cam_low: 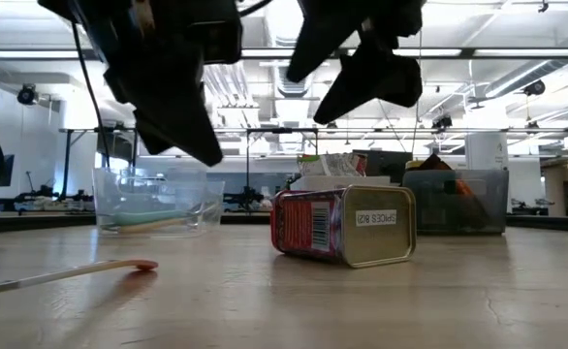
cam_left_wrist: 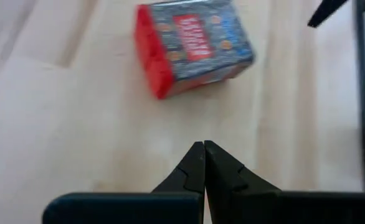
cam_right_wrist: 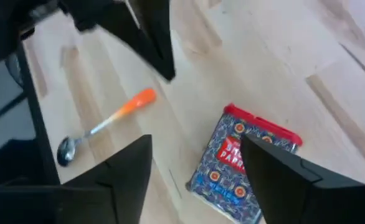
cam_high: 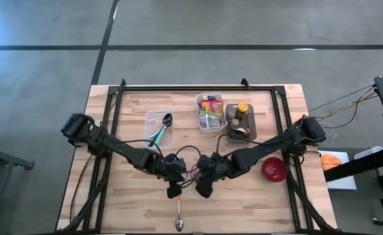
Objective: Pick & Place Food Item
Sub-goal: Put the red seasoning can into the black bin
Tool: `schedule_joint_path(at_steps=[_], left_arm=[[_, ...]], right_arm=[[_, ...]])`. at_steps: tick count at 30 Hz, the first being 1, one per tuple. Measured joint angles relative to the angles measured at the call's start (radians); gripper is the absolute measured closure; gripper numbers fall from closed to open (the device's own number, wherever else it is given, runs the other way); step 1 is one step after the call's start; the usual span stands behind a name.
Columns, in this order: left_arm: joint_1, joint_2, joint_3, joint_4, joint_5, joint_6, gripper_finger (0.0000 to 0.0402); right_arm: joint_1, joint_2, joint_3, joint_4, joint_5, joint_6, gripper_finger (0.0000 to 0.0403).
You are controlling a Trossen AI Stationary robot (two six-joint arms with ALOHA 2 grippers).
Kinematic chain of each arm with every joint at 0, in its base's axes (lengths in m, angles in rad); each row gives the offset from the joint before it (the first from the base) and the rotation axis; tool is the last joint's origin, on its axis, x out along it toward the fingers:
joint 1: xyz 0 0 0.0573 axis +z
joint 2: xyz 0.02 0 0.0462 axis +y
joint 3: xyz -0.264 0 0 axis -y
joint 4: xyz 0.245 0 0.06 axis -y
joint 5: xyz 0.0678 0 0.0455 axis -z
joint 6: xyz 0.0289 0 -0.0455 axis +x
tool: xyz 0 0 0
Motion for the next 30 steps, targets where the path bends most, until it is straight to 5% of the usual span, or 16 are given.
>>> schedule_joint_path(at_steps=[10,30], left_arm=[[0.000,-0.135,-0.171,0.051,-0.148,-0.001,0.0399],[0.003,-0.353,-0.430,0.266,-0.189,-0.058,0.0397]], right_arm=[[-0.009,0.007,0.010,-0.132,0.011,0.199,0.0128],[-0.108,0.043,0.031,-0.174,-0.097,0.280,0.0128]])
